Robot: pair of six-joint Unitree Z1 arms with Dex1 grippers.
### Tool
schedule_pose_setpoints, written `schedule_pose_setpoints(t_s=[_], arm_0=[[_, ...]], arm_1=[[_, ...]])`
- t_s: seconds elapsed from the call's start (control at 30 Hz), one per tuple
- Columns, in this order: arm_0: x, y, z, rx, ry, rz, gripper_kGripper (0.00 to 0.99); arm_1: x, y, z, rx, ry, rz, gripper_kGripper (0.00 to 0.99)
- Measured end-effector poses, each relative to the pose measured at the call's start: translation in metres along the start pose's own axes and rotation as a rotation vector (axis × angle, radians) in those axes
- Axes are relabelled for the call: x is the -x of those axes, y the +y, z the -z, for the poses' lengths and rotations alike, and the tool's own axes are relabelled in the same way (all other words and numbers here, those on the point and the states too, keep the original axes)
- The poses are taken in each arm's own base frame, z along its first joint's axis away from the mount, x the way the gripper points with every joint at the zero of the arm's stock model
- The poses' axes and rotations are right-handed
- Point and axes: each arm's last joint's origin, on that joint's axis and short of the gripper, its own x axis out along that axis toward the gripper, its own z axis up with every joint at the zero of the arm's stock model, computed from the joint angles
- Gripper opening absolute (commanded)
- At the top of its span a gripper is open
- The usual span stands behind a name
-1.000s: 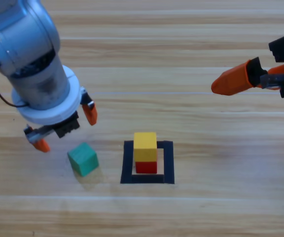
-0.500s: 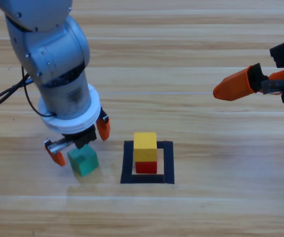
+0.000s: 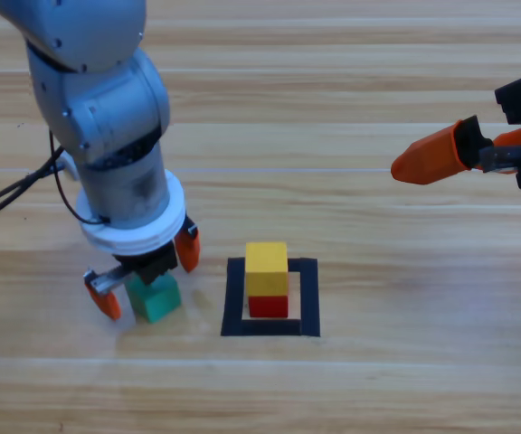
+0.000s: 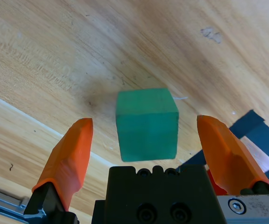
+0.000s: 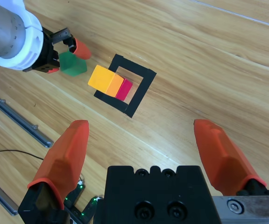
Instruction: Stack the blocks in the rectangular block: red at the bottom, yellow in the middle, green on top
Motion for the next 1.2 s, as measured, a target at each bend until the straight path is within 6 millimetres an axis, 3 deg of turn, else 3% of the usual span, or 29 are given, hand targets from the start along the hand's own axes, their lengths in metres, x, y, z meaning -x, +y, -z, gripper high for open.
schedule_pose_setpoints(t_s=[0.17, 0.37, 0.73, 0.83, 1.03, 1.07, 1.2], arm_0=[[-0.012, -0.002, 0.001, -0.002, 0.007, -0.030, 0.933], [-0.015, -0.006, 0.001, -0.003, 0.008, -0.034, 0.815], [-0.012, -0.010, 0.001, -0.067, 0.012, -0.017, 0.377], [-0.010, -0.011, 0.000, -0.143, 0.013, -0.019, 0.304], [0.024, -0.032, -0.015, -0.419, -0.004, 0.040, 0.083], [0.037, -0.037, -0.020, -0.482, -0.012, 0.048, 0.035], [0.088, -0.045, -0.037, -0.624, -0.059, 0.058, 0.034]], arm_1=[[0.000, 0.000, 0.000, 0.000, 0.000, 0.000, 0.990], [0.000, 0.000, 0.000, -0.002, 0.000, 0.000, 0.990], [0.000, 0.000, 0.000, -0.002, 0.000, 0.000, 0.990], [0.000, 0.000, 0.000, -0.002, 0.000, 0.000, 0.990], [0.000, 0.000, 0.000, -0.002, 0.001, 0.000, 0.990], [0.000, 0.000, 0.000, -0.002, 0.001, 0.000, 0.990], [0.000, 0.000, 0.000, -0.002, 0.001, 0.001, 0.990]])
